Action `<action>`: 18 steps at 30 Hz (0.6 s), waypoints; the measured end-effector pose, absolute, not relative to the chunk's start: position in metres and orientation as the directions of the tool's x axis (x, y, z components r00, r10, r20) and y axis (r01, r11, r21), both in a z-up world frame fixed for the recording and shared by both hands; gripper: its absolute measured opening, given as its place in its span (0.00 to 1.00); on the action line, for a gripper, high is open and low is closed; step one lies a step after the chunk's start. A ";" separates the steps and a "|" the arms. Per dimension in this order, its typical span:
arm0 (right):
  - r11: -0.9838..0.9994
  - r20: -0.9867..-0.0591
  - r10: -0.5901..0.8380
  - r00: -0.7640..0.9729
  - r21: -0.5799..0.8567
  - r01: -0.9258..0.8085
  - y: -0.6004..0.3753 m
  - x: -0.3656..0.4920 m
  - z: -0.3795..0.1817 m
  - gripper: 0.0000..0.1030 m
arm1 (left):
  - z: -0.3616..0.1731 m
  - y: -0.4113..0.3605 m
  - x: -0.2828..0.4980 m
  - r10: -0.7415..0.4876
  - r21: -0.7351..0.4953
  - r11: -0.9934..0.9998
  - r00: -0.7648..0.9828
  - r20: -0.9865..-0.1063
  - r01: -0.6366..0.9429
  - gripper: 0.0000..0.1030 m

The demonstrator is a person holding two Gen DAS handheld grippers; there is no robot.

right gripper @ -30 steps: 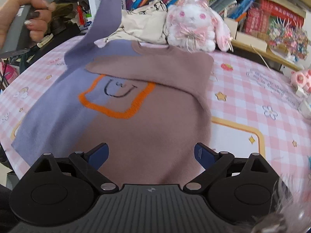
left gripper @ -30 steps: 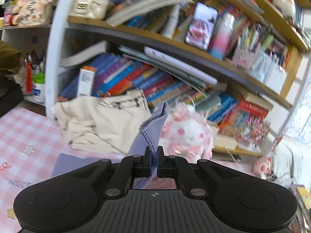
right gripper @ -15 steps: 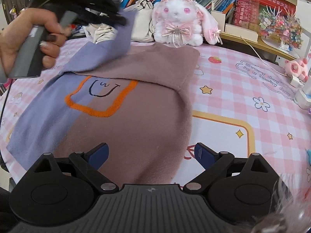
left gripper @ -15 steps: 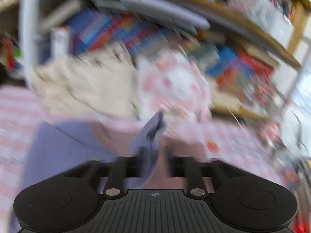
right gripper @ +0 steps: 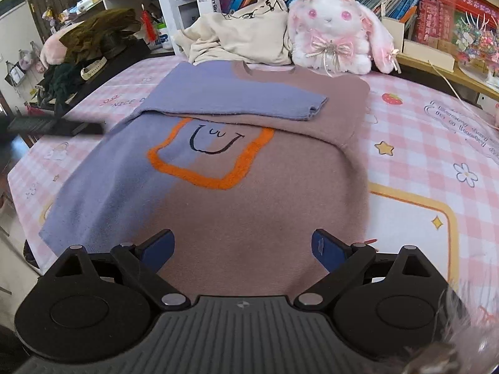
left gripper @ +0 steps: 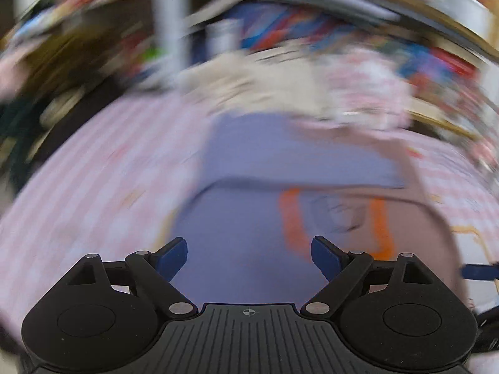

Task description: Fold clothes

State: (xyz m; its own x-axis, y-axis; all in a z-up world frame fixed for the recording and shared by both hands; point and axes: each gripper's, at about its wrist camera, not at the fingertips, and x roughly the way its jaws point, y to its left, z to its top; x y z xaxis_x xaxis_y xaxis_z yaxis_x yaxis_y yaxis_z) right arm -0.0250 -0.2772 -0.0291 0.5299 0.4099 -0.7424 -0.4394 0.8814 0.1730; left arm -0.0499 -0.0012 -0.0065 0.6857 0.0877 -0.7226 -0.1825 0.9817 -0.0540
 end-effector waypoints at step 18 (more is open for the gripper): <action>0.945 -0.755 0.230 0.614 0.024 -0.325 -0.287 -0.041 -0.018 0.79 | -0.029 0.054 -0.069 0.157 -0.043 0.958 0.650 -0.743 -0.282 0.81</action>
